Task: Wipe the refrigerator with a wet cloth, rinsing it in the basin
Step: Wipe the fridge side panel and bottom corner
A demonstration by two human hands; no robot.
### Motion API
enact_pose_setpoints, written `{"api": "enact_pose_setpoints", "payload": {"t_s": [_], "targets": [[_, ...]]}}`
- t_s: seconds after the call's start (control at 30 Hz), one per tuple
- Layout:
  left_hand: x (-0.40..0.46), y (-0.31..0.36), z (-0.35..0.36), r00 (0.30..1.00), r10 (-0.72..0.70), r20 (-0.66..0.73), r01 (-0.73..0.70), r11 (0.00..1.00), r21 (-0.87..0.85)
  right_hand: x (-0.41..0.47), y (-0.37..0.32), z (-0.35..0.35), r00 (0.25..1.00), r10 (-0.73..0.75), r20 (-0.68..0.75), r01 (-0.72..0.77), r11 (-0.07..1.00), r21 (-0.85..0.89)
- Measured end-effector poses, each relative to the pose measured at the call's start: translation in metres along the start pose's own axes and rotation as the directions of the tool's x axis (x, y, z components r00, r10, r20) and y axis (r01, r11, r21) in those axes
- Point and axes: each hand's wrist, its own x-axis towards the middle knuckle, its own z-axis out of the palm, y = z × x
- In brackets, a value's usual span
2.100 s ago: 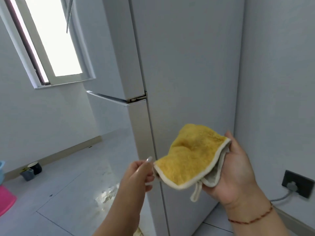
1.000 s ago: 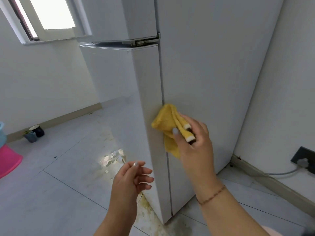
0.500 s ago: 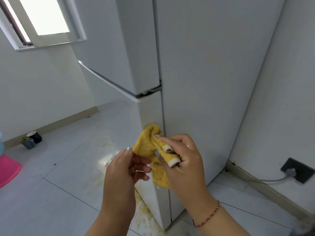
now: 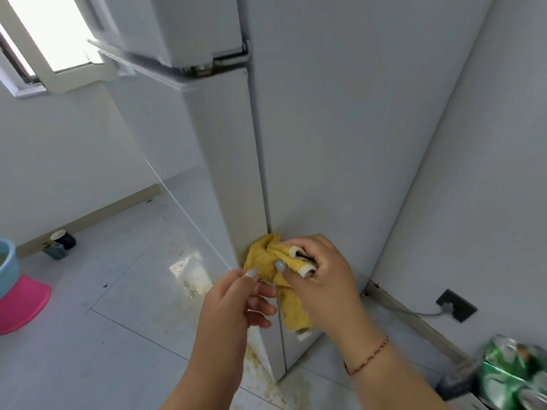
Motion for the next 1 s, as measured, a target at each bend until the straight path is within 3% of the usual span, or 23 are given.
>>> {"api": "enact_pose_setpoints", "payload": {"t_s": [0.13,0.23,0.53,0.9,1.0], "targets": [[-0.008,0.041,0.014,0.985,-0.172,-0.014,0.173,0.984,0.045,0.016,-0.031,-0.021,0.972,0.193,0.133,-0.176,0.975,-0.134],[-0.019,0.064,0.021,0.97,-0.242,-0.013,0.242,0.967,0.084,0.019,-0.055,-0.033,0.954,0.252,0.162,-0.226,0.96,-0.163],[-0.056,0.127,0.027,0.973,-0.227,-0.047,0.232,0.953,0.193,0.008,-0.133,-0.069,0.924,0.335,0.184,-0.34,0.94,-0.006],[-0.077,0.181,0.001,0.972,-0.211,-0.103,0.219,0.973,0.077,0.01,-0.206,-0.063,0.907,0.363,0.213,-0.401,0.898,0.179],[-0.078,0.192,-0.013,0.967,-0.178,-0.183,0.201,0.973,0.113,0.014,-0.221,-0.053,0.892,0.371,0.258,-0.436,0.857,0.274]]}}
